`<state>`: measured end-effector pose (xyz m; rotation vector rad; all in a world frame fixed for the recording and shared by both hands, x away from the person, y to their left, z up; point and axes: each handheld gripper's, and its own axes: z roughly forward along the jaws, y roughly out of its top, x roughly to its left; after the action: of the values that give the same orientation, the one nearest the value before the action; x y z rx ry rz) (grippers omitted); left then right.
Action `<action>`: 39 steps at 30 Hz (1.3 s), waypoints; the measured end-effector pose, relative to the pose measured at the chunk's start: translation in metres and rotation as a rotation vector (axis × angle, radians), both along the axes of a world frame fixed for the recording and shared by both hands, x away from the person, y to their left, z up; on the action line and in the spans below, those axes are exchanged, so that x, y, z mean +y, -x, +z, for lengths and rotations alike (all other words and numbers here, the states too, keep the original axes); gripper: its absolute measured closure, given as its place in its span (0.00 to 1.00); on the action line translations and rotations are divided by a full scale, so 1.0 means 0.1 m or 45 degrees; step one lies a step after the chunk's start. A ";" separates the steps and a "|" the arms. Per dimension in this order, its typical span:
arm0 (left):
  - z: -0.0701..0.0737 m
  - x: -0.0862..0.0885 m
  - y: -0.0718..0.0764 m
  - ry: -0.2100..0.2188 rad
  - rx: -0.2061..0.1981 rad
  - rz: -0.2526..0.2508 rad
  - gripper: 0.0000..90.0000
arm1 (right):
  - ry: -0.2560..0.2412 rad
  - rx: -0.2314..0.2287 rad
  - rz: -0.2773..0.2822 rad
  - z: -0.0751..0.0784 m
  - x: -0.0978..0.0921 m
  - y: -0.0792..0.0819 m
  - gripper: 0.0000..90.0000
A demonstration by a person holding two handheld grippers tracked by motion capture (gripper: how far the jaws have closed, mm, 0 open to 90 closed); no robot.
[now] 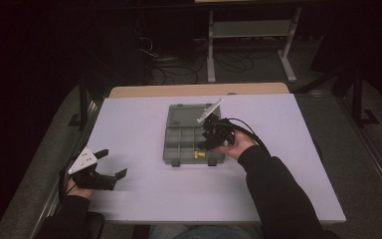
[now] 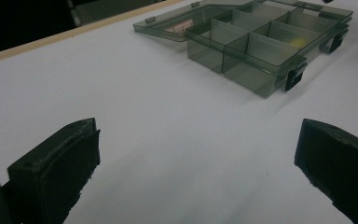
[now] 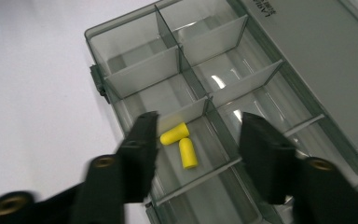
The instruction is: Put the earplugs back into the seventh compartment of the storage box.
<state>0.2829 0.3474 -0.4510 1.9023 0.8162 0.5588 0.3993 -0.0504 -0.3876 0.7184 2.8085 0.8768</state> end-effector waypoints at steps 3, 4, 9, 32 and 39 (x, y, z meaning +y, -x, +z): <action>0.00 0.00 0.00 0.002 -0.001 0.000 0.00 | -0.009 -0.005 0.005 0.05 -0.05 0.02 0.39; 0.00 0.00 0.00 0.002 -0.001 0.000 0.00 | -0.013 -0.010 0.000 0.06 -0.06 0.02 0.36; 0.00 0.00 0.00 0.001 0.000 0.000 0.00 | -0.058 -0.030 -0.032 0.13 -0.18 0.05 0.21; 0.00 0.00 0.01 0.005 0.002 0.008 0.00 | -0.172 -0.099 -0.195 0.20 -0.78 0.25 0.02; 0.00 0.00 0.01 0.006 0.001 0.007 0.00 | -0.186 -0.118 -0.222 0.19 -0.95 0.34 0.02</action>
<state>0.2822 0.3469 -0.4505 1.8967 0.8229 0.5596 0.3648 -0.1451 -0.3690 0.9014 2.5753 1.0614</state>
